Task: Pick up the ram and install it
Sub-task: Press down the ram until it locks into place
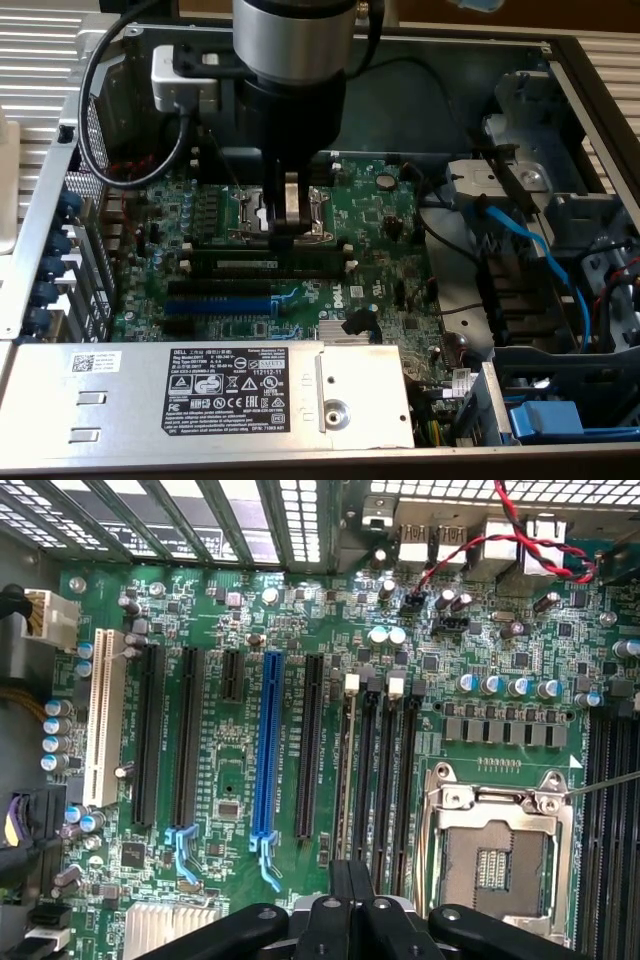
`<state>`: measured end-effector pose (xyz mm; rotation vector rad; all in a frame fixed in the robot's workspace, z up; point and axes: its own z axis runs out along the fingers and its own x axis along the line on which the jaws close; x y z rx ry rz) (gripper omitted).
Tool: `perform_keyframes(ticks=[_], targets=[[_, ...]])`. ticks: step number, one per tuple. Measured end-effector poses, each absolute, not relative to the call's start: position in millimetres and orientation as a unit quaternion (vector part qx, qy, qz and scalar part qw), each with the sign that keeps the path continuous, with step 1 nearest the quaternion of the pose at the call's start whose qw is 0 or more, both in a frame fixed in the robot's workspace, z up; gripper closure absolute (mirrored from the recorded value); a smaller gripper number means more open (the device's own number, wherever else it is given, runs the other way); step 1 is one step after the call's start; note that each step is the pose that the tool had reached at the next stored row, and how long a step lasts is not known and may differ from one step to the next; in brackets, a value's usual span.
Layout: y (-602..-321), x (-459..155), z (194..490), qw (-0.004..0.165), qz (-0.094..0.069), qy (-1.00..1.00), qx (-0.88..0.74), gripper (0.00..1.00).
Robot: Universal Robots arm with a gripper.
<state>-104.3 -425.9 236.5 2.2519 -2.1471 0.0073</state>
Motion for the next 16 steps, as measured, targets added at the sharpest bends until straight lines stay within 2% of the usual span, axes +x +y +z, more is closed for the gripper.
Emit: perform_keyframes(ticks=[16], targets=[[-425.3, -102.5, 234.6, 0.019, -0.002, -0.686, 0.727, 0.90]])
